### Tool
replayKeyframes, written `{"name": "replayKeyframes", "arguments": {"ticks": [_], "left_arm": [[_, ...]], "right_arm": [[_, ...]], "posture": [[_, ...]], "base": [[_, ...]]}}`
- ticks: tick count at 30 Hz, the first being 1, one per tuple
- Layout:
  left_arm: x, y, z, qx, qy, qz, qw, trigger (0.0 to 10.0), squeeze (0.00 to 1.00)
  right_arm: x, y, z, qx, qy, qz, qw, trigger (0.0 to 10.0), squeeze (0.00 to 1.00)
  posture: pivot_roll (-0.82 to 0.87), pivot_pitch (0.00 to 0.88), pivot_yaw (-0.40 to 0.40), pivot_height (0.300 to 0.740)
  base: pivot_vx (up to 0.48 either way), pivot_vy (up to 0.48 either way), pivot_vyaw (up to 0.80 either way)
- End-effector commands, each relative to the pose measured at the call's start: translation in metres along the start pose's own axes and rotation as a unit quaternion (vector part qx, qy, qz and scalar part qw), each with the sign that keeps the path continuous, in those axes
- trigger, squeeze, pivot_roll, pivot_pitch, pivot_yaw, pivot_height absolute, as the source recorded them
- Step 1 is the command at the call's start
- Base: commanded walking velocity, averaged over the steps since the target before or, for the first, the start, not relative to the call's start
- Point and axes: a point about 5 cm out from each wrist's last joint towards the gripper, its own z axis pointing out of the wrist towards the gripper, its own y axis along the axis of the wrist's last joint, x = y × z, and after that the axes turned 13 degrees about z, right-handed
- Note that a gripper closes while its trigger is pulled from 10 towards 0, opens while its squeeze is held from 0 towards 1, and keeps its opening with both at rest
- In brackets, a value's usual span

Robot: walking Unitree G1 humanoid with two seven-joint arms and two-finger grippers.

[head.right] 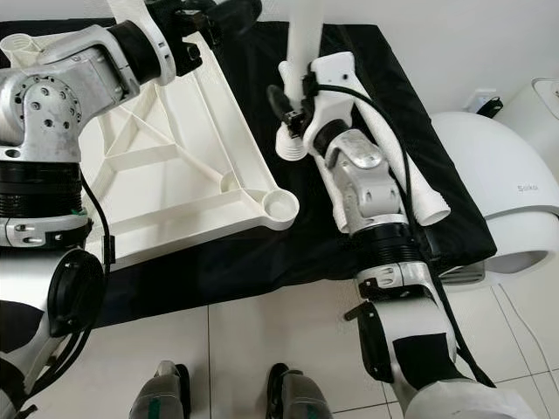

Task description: Building children table

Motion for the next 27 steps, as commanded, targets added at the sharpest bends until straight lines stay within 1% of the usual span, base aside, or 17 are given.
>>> {"name": "replayKeyframes", "arguments": {"ticks": [1, 2, 3, 6, 8, 9, 10, 11, 13, 15, 16, 17, 20, 21, 24, 25, 27], "left_arm": [[-0.008, -0.010, -0.005, -0.003, -0.011, -0.002, 1.000, 10.0, 0.00], [-0.011, -0.015, -0.008, -0.001, -0.015, -0.003, 1.000, 10.0, 0.00], [-0.011, -0.015, -0.008, -0.001, -0.015, -0.003, 1.000, 10.0, 0.00], [-0.025, -0.026, -0.015, -0.004, -0.047, 0.011, 0.999, 10.0, 0.00], [-0.025, -0.026, -0.015, -0.004, -0.047, 0.011, 0.999, 10.0, 0.00], [-0.030, -0.031, -0.017, -0.004, -0.059, 0.017, 0.998, 10.0, 0.00], [-0.035, -0.038, -0.021, 0.002, -0.074, 0.037, 0.997, 10.0, 0.00], [-0.035, -0.038, -0.021, 0.002, -0.074, 0.037, 0.997, 10.0, 0.00], [-0.048, -0.058, -0.028, 0.031, -0.110, 0.068, 0.991, 10.0, 0.00], [-0.048, -0.058, -0.028, 0.031, -0.110, 0.068, 0.991, 10.0, 0.00], [-0.052, -0.066, -0.031, 0.045, -0.122, 0.081, 0.988, 10.0, 0.00], [-0.052, -0.066, -0.031, 0.045, -0.122, 0.081, 0.988, 10.0, 0.00], [-0.062, -0.092, -0.044, 0.097, -0.170, 0.129, 0.972, 10.0, 0.00], [-0.062, -0.092, -0.044, 0.097, -0.170, 0.129, 0.972, 10.0, 0.00], [-0.067, -0.114, -0.052, 0.141, -0.186, 0.164, 0.958, 10.0, 0.00], [-0.067, -0.114, -0.052, 0.141, -0.186, 0.164, 0.958, 10.0, 0.00], [-0.068, -0.122, -0.055, 0.153, -0.188, 0.171, 0.955, 10.0, 0.00]], "right_arm": [[-0.010, -0.001, -0.010, -0.012, -0.015, 0.018, 1.000, 10.0, 0.00], [-0.011, -0.001, -0.012, -0.017, -0.015, 0.025, 0.999, 10.0, 0.00], [-0.011, -0.001, -0.012, -0.017, -0.015, 0.025, 0.999, 10.0, 0.00], [-0.008, 0.003, -0.019, -0.042, 0.007, 0.036, 0.998, 10.0, 0.00], [-0.008, 0.003, -0.019, -0.042, 0.007, 0.036, 0.998, 10.0, 0.00], [-0.007, 0.005, -0.021, -0.051, 0.013, 0.038, 0.998, 10.0, 0.00], [-0.008, 0.007, -0.024, -0.056, 0.018, 0.036, 0.998, 10.0, 0.00], [-0.008, 0.007, -0.024, -0.056, 0.018, 0.036, 0.998, 10.0, 0.00], [-0.011, 0.010, -0.029, -0.065, 0.024, 0.033, 0.997, 10.0, 0.00], [-0.011, 0.010, -0.029, -0.065, 0.024, 0.033, 0.997, 10.0, 0.00], [-0.012, 0.011, -0.031, -0.068, 0.024, 0.033, 0.997, 10.0, 0.00], [-0.012, 0.011, -0.031, -0.068, 0.024, 0.033, 0.997, 10.0, 0.00], [-0.016, 0.013, -0.036, -0.074, 0.020, 0.029, 0.997, 10.0, 0.00], [-0.016, 0.013, -0.036, -0.074, 0.020, 0.029, 0.997, 10.0, 0.00], [-0.016, 0.014, -0.040, -0.077, 0.026, 0.024, 0.996, 10.0, 0.00], [-0.016, 0.014, -0.040, -0.077, 0.026, 0.024, 0.996, 10.0, 0.00], [-0.015, 0.016, -0.043, -0.081, 0.037, 0.023, 0.996, 10.0, 0.00]], "posture": [[0.10, 0.184, -0.070, 0.740], [0.10, 0.184, -0.070, 0.740], [0.10, 0.184, -0.070, 0.740], [0.09, 0.186, -0.069, 0.740], [0.09, 0.186, -0.069, 0.740], [0.09, 0.186, -0.069, 0.740], [0.09, 0.188, -0.069, 0.740], [0.09, 0.188, -0.069, 0.740], [0.09, 0.192, -0.070, 0.740], [0.09, 0.192, -0.070, 0.740], [0.09, 0.192, -0.070, 0.740], [0.09, 0.192, -0.070, 0.740], [0.09, 0.198, -0.069, 0.740], [0.09, 0.198, -0.069, 0.740], [0.09, 0.199, -0.067, 0.740], [0.09, 0.199, -0.067, 0.740], [0.09, 0.201, -0.065, 0.740]], "base": [[0.000, 0.000, 0.00], [0.000, 0.000, 0.00], [0.000, 0.000, 0.00], [0.000, 0.000, 0.00], [0.000, 0.000, 0.00], [0.000, 0.000, 0.00], [0.000, 0.000, 0.00], [0.000, 0.000, 0.00], [0.000, 0.000, 0.00], [0.000, 0.000, 0.00], [0.000, 0.000, 0.00], [0.000, 0.000, 0.00], [0.000, 0.000, 0.00], [0.000, 0.000, 0.00], [0.000, 0.000, 0.00], [0.000, 0.000, 0.00], [0.000, 0.000, 0.00]]}}
